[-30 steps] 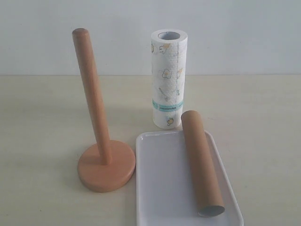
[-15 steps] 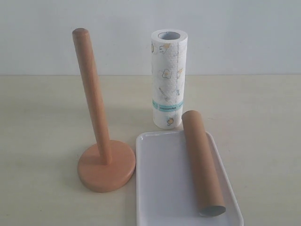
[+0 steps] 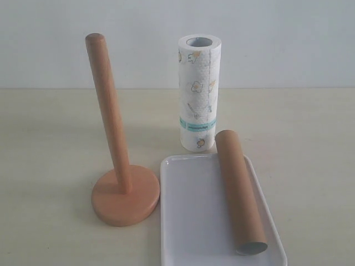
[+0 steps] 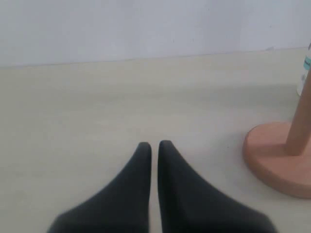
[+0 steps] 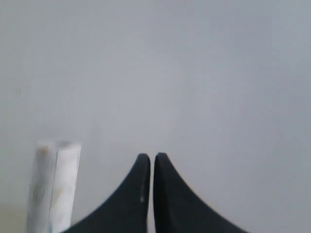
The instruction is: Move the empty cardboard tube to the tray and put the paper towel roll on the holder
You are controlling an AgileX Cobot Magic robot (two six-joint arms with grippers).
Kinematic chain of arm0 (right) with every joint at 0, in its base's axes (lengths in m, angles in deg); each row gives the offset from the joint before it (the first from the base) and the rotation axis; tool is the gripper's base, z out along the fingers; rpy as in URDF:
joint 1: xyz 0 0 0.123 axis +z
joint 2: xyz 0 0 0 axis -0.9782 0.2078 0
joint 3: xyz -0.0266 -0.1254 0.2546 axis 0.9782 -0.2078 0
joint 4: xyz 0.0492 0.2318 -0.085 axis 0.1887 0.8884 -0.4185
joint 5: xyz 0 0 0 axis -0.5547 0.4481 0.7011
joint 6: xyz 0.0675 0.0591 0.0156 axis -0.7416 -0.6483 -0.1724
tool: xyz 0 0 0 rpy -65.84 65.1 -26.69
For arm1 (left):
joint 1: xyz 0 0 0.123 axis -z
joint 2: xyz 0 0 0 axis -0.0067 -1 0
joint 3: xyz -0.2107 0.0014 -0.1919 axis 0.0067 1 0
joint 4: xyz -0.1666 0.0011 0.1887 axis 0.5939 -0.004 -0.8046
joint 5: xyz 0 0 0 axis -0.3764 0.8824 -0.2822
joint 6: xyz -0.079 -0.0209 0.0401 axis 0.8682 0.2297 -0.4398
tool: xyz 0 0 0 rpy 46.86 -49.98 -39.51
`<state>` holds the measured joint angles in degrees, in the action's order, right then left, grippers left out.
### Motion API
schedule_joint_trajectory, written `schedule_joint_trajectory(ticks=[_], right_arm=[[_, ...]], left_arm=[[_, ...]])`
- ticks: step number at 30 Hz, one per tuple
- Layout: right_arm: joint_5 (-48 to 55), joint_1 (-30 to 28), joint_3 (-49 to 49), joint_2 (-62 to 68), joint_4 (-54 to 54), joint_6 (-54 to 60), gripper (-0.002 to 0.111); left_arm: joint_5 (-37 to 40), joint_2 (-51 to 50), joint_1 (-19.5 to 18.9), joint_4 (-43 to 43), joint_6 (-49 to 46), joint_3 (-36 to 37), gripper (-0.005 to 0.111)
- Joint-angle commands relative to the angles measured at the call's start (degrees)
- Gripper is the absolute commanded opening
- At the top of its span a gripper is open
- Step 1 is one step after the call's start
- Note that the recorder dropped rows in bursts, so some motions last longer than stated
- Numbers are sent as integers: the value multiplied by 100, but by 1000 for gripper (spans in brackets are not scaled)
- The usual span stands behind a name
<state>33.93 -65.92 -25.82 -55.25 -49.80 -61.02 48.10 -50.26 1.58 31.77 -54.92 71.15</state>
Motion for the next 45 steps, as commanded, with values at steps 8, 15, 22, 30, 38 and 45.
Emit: schedule_joint_trajectory(ticks=[8, 15, 22, 30, 38, 45], right_arm=[[-2579, -10, 837, 189, 223, -548, 3], [-1130, -10, 1906, 1766, 223, -565, 3], [-890, -10, 2097, 3759, 223, -894, 3], [-1654, -10, 2097, 5525, 223, -1339, 3], [-1729, -10, 2097, 6371, -309, -1968, 3], [-2796, -10, 2097, 7426, -1867, -2542, 3]], left_arm=[[-22, 15, -23, 18, -10, 18, 4], [-22, 15, -23, 18, -10, 18, 4], [-22, 15, -23, 18, -10, 18, 4], [-22, 15, -23, 18, -10, 18, 4], [-22, 15, -23, 18, -10, 18, 4], [-22, 15, -23, 18, -10, 18, 4]])
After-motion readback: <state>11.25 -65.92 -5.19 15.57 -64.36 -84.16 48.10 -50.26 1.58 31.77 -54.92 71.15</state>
